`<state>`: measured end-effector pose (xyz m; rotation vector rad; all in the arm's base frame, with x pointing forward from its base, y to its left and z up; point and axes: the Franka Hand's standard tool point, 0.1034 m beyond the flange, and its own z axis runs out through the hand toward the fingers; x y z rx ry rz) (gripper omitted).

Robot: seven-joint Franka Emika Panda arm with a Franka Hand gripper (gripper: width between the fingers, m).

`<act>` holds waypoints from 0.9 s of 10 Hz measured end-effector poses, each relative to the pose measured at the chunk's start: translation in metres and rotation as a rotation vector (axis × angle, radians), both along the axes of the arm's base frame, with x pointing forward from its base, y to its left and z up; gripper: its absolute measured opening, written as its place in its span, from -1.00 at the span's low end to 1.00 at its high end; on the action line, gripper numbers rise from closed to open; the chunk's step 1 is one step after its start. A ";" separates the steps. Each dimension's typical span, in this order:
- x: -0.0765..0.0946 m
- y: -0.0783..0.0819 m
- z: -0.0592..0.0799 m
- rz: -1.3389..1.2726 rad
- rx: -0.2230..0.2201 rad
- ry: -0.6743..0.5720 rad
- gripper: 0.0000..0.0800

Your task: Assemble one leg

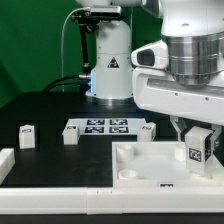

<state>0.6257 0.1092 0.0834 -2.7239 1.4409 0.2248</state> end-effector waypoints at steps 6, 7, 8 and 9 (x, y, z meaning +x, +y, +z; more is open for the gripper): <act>0.001 0.001 -0.001 -0.164 -0.020 0.014 0.40; -0.001 0.002 -0.003 -0.055 -0.008 -0.016 0.58; -0.004 0.003 -0.003 0.080 0.005 -0.028 0.58; -0.006 0.005 -0.003 0.208 0.017 -0.041 0.62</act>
Offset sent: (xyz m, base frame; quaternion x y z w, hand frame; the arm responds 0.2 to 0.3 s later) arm 0.0000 0.0000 0.0000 0.0000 0.0000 0.0899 0.9960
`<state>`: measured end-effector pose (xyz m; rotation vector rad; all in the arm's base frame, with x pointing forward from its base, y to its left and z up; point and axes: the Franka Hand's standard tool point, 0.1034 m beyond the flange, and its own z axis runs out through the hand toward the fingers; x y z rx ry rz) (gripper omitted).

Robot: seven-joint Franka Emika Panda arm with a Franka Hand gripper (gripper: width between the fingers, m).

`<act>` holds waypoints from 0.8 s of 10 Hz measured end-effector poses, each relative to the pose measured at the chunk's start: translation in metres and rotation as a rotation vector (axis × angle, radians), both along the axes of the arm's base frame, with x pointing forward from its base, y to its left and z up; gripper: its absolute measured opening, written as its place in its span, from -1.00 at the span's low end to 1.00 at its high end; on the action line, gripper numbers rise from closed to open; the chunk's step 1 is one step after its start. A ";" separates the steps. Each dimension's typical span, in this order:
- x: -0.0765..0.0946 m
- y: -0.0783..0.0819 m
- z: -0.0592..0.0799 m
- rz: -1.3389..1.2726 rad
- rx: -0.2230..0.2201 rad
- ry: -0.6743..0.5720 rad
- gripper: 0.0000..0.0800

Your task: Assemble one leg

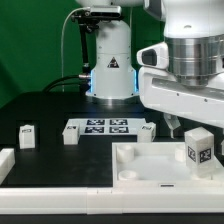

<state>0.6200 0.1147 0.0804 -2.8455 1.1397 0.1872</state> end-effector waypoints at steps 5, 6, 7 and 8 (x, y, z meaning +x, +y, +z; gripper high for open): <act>0.003 -0.006 -0.002 0.759 0.071 -0.085 0.62; 0.005 -0.007 -0.001 0.883 0.081 -0.104 0.62; 0.006 -0.007 -0.001 1.004 0.090 -0.117 0.62; 0.005 -0.008 -0.002 1.029 0.093 -0.119 0.62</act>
Offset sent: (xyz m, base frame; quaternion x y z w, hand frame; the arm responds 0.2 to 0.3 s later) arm 0.0030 0.0058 0.0002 0.0393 -0.0167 -0.2408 0.9696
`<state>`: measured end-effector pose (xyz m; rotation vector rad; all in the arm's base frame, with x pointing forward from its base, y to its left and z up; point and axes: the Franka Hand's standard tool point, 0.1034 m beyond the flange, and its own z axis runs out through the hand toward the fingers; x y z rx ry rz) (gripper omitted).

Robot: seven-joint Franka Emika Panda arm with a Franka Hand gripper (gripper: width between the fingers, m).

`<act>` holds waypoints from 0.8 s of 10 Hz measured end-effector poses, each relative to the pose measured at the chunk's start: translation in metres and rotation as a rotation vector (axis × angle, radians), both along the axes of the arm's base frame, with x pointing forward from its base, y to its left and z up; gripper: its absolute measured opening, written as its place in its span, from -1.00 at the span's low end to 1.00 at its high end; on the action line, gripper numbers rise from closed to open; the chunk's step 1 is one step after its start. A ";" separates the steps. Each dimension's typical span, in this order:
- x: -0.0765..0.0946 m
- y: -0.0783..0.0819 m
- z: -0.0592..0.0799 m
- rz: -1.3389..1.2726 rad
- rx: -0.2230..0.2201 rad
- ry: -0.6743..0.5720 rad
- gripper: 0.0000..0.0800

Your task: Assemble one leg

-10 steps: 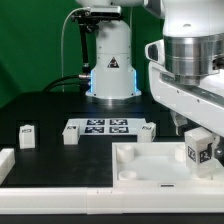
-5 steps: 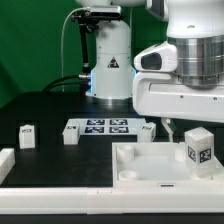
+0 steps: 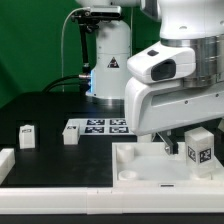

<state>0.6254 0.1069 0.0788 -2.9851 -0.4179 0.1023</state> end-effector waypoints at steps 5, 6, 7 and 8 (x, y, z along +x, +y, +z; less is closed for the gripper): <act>0.000 0.000 0.000 -0.049 -0.004 0.006 -0.27; 0.000 0.000 0.000 -0.057 -0.005 0.007 -0.27; -0.001 0.000 -0.001 -0.127 -0.010 0.016 -0.27; -0.001 0.001 -0.001 -0.283 -0.021 0.030 -0.27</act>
Offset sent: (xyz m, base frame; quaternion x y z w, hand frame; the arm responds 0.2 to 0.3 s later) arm 0.0000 0.0000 0.0000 0.0000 0.0000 0.0000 1.0000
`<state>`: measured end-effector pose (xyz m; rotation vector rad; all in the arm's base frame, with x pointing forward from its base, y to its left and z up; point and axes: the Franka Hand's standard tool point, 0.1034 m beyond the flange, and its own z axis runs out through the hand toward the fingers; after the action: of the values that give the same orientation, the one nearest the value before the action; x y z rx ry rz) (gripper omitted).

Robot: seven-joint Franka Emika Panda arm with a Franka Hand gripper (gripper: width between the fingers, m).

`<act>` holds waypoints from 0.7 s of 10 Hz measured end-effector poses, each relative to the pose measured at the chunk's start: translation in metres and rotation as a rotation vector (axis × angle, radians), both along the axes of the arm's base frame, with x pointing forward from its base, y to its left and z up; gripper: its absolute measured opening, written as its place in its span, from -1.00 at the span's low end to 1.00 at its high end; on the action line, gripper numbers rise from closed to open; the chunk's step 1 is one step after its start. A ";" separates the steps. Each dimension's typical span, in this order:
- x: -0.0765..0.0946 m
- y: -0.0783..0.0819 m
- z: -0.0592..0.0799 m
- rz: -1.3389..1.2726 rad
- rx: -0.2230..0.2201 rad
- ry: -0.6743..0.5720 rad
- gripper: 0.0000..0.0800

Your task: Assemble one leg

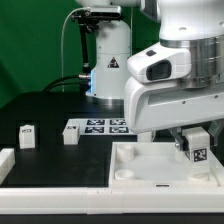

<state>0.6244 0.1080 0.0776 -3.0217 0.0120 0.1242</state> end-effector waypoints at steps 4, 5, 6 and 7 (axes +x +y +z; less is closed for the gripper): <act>-0.001 0.005 -0.001 -0.581 -0.045 0.048 -0.27; -0.001 0.006 -0.001 -0.679 -0.052 0.059 -0.27; -0.001 0.008 -0.001 -0.833 -0.066 0.077 -0.27; -0.002 0.010 -0.001 -0.943 -0.079 0.090 -0.27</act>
Offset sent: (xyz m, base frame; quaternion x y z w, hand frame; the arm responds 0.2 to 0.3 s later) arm -0.0052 -0.0056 -0.0087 -0.0403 0.0064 0.3663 0.9296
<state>0.6224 0.1180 0.0764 -2.7251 1.4173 0.1625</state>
